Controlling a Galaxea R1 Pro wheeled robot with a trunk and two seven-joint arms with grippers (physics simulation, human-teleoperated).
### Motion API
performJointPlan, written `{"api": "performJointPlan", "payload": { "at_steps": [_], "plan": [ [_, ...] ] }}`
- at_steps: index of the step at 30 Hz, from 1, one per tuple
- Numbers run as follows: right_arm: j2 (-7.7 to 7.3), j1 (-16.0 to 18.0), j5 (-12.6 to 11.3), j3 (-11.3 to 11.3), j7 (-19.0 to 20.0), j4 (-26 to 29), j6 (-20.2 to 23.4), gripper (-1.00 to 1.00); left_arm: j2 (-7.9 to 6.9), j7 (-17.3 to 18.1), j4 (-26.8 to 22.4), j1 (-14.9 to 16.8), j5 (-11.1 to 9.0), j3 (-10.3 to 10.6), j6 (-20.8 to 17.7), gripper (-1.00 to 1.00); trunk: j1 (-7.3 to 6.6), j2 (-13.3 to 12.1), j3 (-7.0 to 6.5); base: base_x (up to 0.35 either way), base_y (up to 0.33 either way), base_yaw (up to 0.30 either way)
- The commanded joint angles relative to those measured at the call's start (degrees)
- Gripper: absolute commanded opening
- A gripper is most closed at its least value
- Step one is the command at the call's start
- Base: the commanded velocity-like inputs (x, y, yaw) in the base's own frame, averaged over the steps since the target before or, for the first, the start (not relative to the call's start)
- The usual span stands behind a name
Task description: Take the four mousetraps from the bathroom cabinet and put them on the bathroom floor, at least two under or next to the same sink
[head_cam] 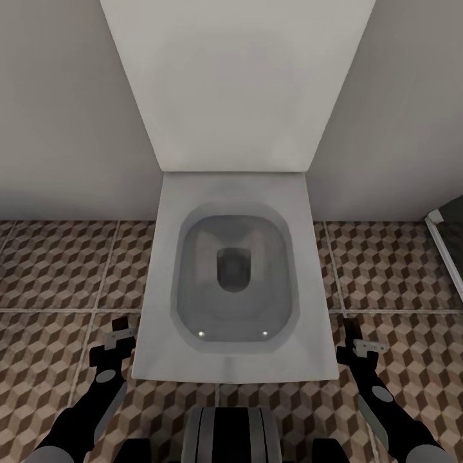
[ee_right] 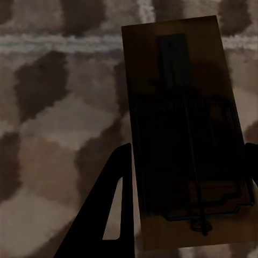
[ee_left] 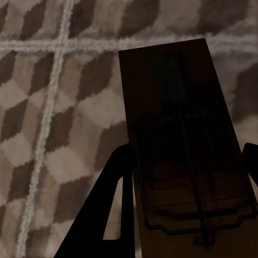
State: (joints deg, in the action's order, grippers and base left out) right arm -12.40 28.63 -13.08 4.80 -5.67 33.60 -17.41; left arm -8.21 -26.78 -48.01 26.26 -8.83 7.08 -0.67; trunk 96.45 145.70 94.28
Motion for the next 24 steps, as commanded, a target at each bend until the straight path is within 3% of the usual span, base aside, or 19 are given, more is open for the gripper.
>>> {"api": "performJointPlan", "payload": {
  "at_steps": [1,24],
  "plan": [
    [-0.08,0.0,-0.6,0.5,-0.2,0.0,-0.3,-1.0,-0.1,-0.6,-0.1,0.0,-0.5,0.4,-0.1,-1.0,-0.01,0.0,0.03,0.0,0.0,0.0],
    [-0.08,0.0,-0.6,0.4,-0.2,0.0,-0.3,-1.0,-0.05,-0.7,-0.1,0.0,-0.5,0.4,-0.1,-1.0,-0.01,0.0,0.03,0.0,0.0,0.0]
  ]
}}
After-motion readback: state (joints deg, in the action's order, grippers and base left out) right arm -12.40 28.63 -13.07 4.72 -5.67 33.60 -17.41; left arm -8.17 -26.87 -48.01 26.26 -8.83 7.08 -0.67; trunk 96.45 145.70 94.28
